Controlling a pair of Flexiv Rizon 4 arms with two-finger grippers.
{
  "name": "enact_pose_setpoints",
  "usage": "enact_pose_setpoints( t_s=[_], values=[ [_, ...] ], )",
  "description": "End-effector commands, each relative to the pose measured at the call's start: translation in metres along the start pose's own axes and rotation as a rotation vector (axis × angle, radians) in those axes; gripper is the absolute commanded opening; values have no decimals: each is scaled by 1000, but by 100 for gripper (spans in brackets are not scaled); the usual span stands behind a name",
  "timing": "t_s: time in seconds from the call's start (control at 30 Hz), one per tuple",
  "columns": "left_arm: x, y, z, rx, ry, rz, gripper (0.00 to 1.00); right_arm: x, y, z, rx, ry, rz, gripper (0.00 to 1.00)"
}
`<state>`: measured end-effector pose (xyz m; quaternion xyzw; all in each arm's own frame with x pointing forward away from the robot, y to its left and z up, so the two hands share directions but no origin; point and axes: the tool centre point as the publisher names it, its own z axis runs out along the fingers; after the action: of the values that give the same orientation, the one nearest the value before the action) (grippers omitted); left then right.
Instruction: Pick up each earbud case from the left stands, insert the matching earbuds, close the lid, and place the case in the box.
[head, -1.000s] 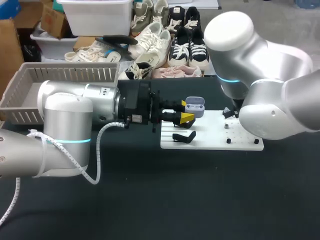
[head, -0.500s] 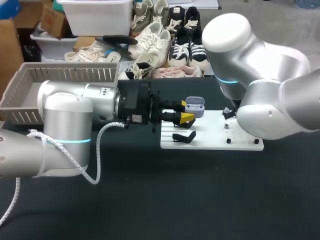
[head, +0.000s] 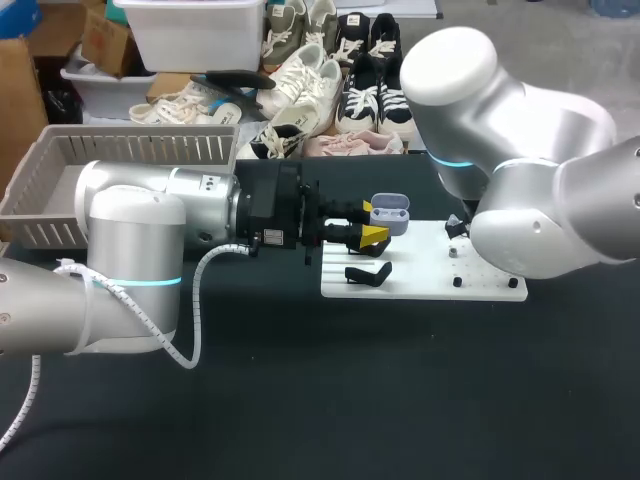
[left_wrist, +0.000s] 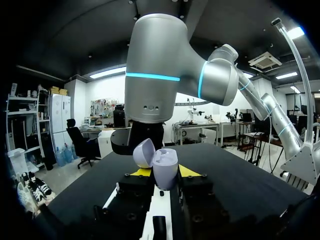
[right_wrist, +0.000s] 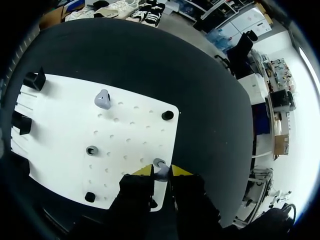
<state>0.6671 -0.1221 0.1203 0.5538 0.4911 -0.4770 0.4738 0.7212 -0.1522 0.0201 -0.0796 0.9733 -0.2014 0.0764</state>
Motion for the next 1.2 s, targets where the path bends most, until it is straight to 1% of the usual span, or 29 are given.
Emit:
enact_pose_setpoints(
  t_s=[0.03, 0.27, 0.5, 0.57, 0.6, 0.63, 0.7, 0.83, 0.93, 1.07, 1.17, 1.2],
  values=[
    [0, -1, 0, -5, 0, 1, 0, 3, -2, -3, 4, -3, 4, 0],
    [0, -1, 0, -5, 0, 1, 0, 8, -10, -19, -9, -37, 35, 0],
    [0, -1, 0, -5, 0, 1, 0, 23, -11, -52, -17, -78, 23, 0],
    [0, -1, 0, -5, 0, 1, 0, 28, -9, -67, -16, -103, 10, 0],
    [0, -1, 0, -5, 0, 1, 0, 30, -7, -77, -10, -127, 5, 0],
    [0, -1, 0, -5, 0, 1, 0, 32, -4, -88, -26, -152, 10, 0],
    [0, -1, 0, -5, 0, 1, 0, 36, 0, -111, -29, -209, 8, 0],
    [0, -1, 0, -5, 0, 1, 0, 43, 9, -153, -43, -295, -6, 0],
    [0, -1, 0, -5, 0, 1, 0, 47, 14, -179, -43, -333, -29, 0],
    [0, -1, 0, -5, 0, 1, 0, 55, 24, -207, -56, -356, -72, 0],
    [0, -1, 0, -5, 0, 1, 0, 60, 36, -224, -88, -366, -104, 0],
    [0, -1, 0, -5, 0, 1, 0, 61, 41, -229, -115, -373, -111, 0]
  ],
)
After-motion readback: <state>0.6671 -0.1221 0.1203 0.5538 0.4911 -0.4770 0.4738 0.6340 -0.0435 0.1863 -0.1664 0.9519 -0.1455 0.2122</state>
